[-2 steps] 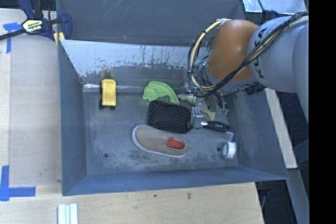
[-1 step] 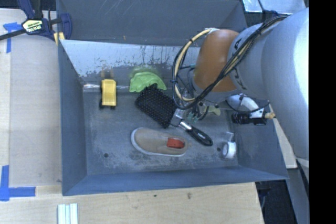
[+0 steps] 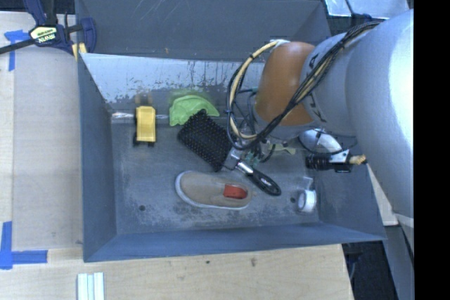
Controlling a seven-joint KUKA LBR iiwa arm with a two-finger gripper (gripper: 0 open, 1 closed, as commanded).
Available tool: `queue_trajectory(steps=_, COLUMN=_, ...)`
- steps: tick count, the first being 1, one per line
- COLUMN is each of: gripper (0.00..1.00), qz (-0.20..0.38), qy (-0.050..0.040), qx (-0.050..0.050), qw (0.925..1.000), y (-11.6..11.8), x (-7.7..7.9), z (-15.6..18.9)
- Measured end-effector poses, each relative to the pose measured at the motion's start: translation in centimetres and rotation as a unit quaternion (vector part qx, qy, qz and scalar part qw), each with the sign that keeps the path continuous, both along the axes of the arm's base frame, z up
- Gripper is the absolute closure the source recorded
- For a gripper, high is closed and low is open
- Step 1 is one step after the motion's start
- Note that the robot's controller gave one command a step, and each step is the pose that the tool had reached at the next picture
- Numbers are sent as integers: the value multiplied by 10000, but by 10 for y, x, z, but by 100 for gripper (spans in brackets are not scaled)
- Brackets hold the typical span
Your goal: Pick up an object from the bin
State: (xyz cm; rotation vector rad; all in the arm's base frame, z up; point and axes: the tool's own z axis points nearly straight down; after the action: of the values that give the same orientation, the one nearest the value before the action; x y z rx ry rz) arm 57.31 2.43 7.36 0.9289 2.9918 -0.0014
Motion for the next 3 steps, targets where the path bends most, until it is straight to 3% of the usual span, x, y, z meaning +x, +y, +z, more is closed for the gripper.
queue_trajectory(steps=3, gripper=100, qz=6, qy=5, qx=-1, qw=10000, y=0, x=0, z=0)
